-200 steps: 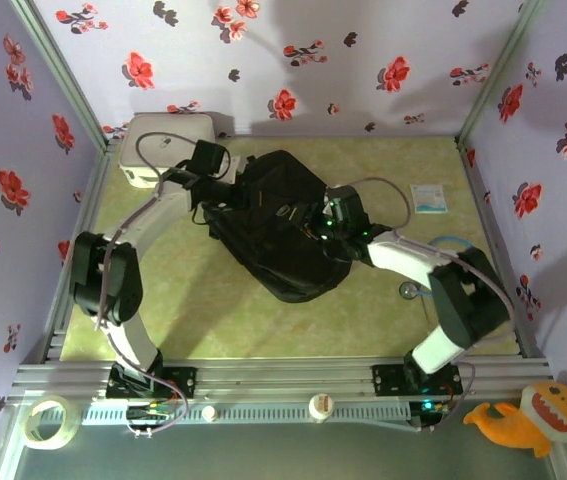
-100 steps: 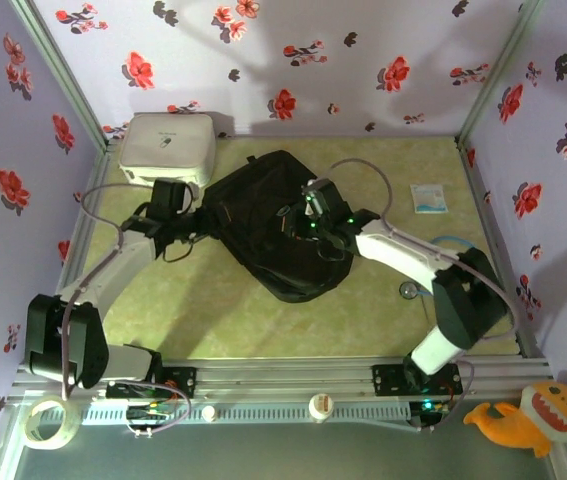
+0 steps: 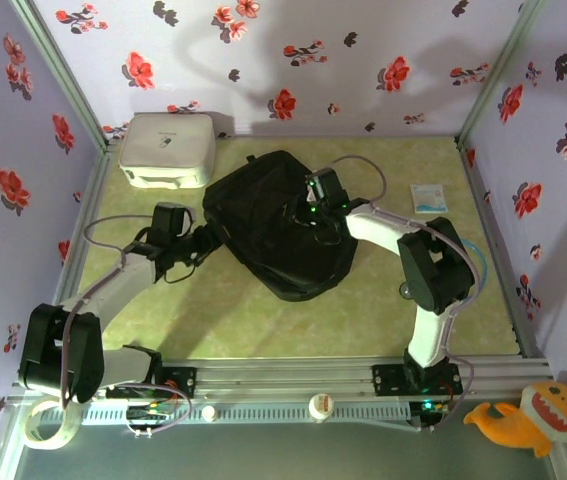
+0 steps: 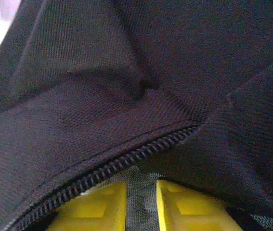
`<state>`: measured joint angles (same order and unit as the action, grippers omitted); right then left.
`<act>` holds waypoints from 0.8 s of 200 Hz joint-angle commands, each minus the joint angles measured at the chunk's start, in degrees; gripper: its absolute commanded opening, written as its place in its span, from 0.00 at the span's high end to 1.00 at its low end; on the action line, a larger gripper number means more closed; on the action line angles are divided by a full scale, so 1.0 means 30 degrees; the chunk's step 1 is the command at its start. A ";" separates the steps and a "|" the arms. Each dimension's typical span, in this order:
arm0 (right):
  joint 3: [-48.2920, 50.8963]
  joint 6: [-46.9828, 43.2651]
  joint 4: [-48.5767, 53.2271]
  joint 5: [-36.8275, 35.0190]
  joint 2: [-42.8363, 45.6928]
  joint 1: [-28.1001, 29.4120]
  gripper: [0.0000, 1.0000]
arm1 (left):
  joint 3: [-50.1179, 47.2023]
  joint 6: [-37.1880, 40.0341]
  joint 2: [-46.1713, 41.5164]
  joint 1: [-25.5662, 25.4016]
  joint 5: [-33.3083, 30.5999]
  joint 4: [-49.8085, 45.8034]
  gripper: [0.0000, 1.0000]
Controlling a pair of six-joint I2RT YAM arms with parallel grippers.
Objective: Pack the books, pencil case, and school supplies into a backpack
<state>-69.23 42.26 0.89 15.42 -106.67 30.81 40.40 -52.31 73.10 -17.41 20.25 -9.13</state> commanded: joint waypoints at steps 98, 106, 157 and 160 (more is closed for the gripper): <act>0.0862 0.1535 0.1525 -0.4557 0.2950 -0.0162 0.67 | -0.1821 -0.3495 0.1736 -0.1271 0.1620 0.5954 0.40; 0.0803 0.1373 0.1258 -0.4031 0.2780 -0.0162 0.69 | -0.1763 -0.3653 0.1982 -0.1339 0.1625 0.6340 0.40; -0.0947 0.1180 -0.0013 -0.0017 0.0152 0.0096 0.79 | -0.1783 -0.4544 0.3278 -0.1466 0.1449 0.8022 0.46; -0.0972 0.1192 -0.0132 0.0133 0.0055 0.0101 0.79 | -0.1786 -0.4583 0.3350 -0.1463 0.1423 0.8136 0.46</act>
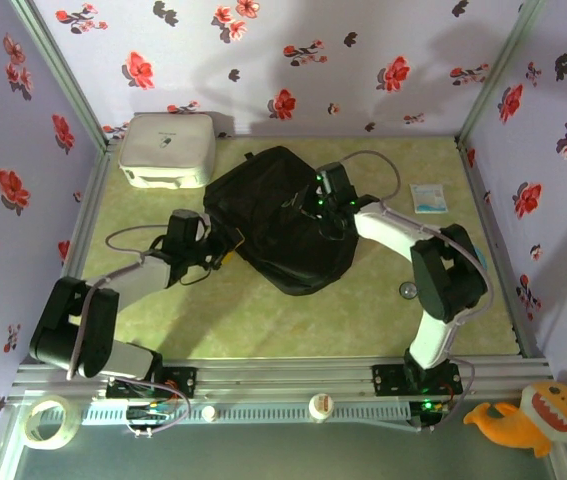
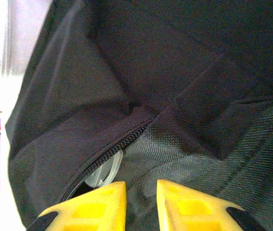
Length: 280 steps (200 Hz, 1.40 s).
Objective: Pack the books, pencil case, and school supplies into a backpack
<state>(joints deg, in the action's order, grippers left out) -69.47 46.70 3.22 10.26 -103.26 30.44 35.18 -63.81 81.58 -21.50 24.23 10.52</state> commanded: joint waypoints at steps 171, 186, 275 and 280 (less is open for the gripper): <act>0.2151 0.2567 -0.6271 0.2713 -0.0196 0.0226 0.69 | 0.0182 -0.1349 0.2531 -0.0189 -0.0091 0.3670 0.67; 0.1989 0.2874 -0.6633 0.2894 -0.0619 0.0226 0.68 | 0.0279 -0.1259 0.2801 -0.0191 -0.0107 0.3684 0.69; 0.0841 0.3098 -0.7320 0.3639 -0.2128 0.0255 0.93 | 0.0588 -0.1230 0.3482 -0.0248 0.0008 0.3878 0.80; 0.0890 0.3056 -0.7367 0.3758 -0.2069 0.0270 0.96 | 0.0608 -0.1201 0.3516 -0.0261 -0.0005 0.3875 0.80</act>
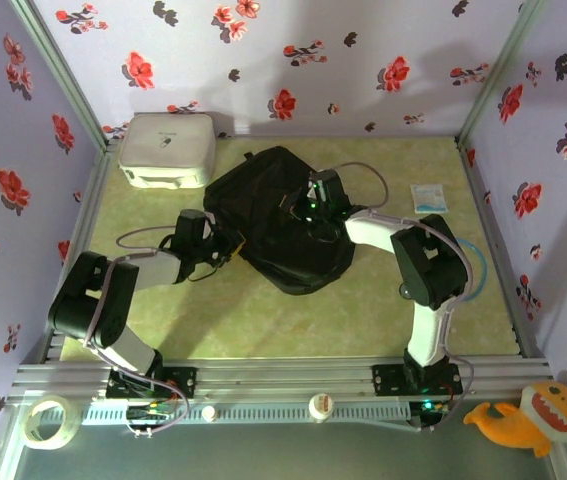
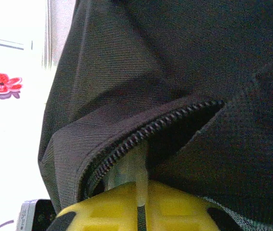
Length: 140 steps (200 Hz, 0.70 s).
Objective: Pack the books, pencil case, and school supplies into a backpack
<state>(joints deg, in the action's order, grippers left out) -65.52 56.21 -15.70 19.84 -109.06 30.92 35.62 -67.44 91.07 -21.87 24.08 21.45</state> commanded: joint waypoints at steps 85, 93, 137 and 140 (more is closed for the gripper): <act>0.0980 -0.0121 -0.2145 0.4857 0.0676 0.0099 1.00 | 0.0558 0.0214 0.0465 -0.0127 0.0043 -0.0090 0.80; 0.0933 -0.0266 -0.1930 0.4909 0.0643 0.0095 1.00 | 0.0592 0.0243 0.0465 -0.0137 0.0039 -0.0119 0.80; -0.0571 -0.1520 0.1228 0.0952 0.0399 -0.0247 0.95 | 0.0541 0.0244 0.0498 -0.0123 0.0016 -0.0208 0.78; -0.0738 -0.1536 0.1361 0.0647 0.0334 -0.0278 0.95 | 0.0545 0.0244 0.0520 -0.0134 0.0026 -0.0208 0.78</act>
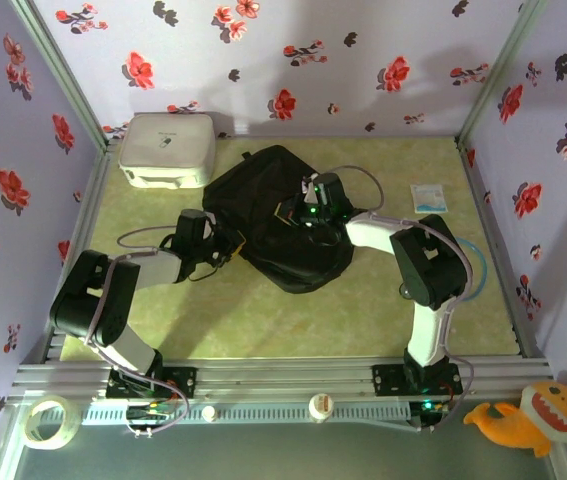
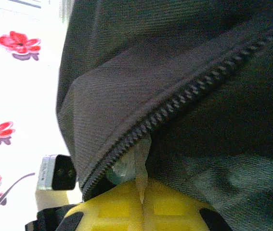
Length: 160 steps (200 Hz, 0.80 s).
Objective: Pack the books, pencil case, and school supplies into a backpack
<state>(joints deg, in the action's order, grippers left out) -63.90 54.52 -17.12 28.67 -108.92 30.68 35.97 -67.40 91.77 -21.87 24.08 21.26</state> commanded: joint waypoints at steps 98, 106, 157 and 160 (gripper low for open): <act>-0.0480 -0.0326 0.2954 -0.7617 0.2787 -0.0368 0.63 | 0.0035 0.0277 -0.0030 -0.0124 0.0031 -0.0083 0.73; -0.0292 -0.0972 0.3919 -0.7981 0.3567 -0.0301 0.60 | 0.0052 0.0288 -0.0046 -0.0142 0.0054 -0.0058 0.71; -0.1281 -0.5932 0.9894 -0.9631 0.5768 0.1298 0.53 | 0.0154 -0.0179 0.0717 -0.0123 0.0132 0.1133 0.65; -0.1353 -0.6159 1.0124 -0.9715 0.5753 0.1443 0.53 | 0.0157 -0.0207 0.0776 -0.0141 0.0136 0.1226 0.65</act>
<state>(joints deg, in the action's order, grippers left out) -65.78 45.36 2.83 4.19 -92.73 31.77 36.05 -67.42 92.25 -21.87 24.10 22.33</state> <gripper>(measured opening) 0.468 0.345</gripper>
